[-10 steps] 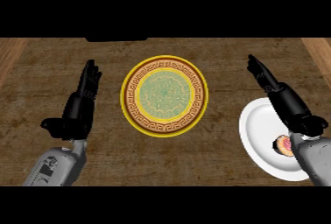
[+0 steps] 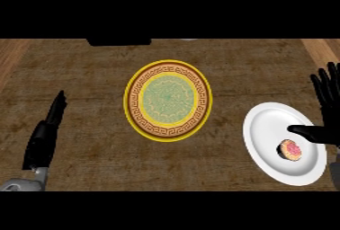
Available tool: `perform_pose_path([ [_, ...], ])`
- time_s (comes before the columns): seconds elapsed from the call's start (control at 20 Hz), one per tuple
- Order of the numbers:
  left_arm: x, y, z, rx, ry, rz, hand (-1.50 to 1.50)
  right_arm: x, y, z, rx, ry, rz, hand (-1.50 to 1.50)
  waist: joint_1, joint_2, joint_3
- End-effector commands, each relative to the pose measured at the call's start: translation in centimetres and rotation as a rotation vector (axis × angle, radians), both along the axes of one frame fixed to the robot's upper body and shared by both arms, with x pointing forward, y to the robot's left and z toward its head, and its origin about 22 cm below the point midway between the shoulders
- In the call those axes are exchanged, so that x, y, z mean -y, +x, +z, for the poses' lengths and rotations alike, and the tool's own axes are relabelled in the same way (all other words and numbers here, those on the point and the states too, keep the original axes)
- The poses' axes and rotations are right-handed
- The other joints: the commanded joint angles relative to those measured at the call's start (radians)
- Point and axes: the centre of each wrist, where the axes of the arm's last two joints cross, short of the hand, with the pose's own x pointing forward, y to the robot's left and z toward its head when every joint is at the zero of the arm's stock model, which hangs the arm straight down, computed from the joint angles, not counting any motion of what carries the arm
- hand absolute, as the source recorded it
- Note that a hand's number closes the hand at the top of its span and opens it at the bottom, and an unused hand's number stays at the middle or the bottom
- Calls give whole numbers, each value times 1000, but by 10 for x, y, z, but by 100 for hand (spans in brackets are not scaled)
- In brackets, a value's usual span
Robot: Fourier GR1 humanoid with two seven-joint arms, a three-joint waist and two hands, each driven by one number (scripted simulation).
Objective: Pick the cupcake from the plate and place it in the plate
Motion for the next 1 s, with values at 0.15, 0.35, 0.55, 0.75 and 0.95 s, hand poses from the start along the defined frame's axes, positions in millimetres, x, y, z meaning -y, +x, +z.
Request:
perform_pose_path([
  [0.15, -36, -32, -7, -66, 57, 17, 0, 25, -72, -31, 152, 214, -330, -150, 1, -3, -4],
  [0.35, -32, -30, -9, -49, 70, 27, 0, 45, -133, -2, 154, 188, -226, -150, 4, 0, -5],
  [0.55, -33, -39, -8, -64, 68, 6, 0, 77, -145, 5, 18, 32, -105, -150, 16, 2, -4],
  [0.75, -32, -37, -3, -55, 65, -12, 0, 87, -148, 17, -138, -211, 5, -150, 18, 3, -4],
  [0.95, -22, -33, 3, -35, 67, -10, 0, 109, -137, 35, -248, -379, 20, -150, 30, 5, -3],
])
